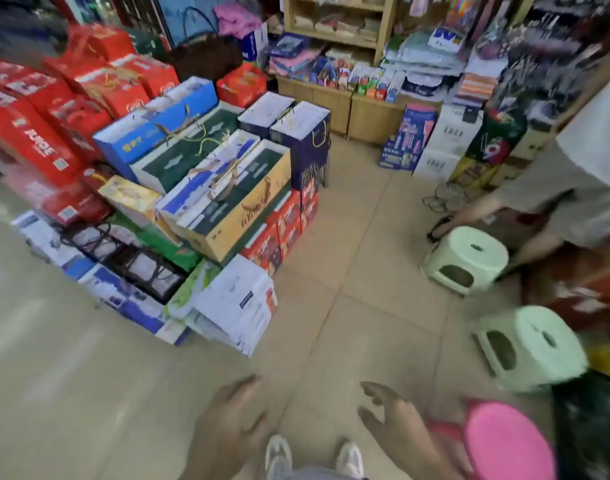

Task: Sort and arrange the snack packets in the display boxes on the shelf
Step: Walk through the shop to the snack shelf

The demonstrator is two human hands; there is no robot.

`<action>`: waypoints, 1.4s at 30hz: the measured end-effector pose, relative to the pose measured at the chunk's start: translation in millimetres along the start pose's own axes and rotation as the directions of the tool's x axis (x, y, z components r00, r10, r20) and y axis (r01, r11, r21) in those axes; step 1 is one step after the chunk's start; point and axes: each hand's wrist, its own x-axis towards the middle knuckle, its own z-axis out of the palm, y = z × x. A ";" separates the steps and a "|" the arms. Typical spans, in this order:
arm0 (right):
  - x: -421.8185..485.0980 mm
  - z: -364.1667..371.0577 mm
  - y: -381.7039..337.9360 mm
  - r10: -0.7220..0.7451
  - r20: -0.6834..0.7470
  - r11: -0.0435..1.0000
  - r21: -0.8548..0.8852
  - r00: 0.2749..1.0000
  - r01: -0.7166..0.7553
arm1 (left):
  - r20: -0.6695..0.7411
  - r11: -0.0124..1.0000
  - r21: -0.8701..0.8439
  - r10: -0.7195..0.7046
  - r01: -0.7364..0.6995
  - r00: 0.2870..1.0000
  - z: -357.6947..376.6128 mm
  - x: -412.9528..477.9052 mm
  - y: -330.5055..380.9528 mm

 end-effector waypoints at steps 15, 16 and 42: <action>8.4 29.4 -7.9 0.203 0.111 0.979 -0.037 0.973 -0.200 | 0.222 0.996 0.090 -0.003 -0.018 0.975 14.9 54.4 -26.7; 10.9 27.9 -6.7 0.213 0.101 0.977 -0.035 0.972 -0.210 | 0.234 0.994 0.096 0.029 -0.053 0.972 14.6 65.9 -25.4; 424.0 -191.6 -47.0 0.066 -0.016 0.990 -0.121 0.998 -0.068 | 0.256 0.973 0.169 -0.197 0.156 0.946 8.6 447.5 51.3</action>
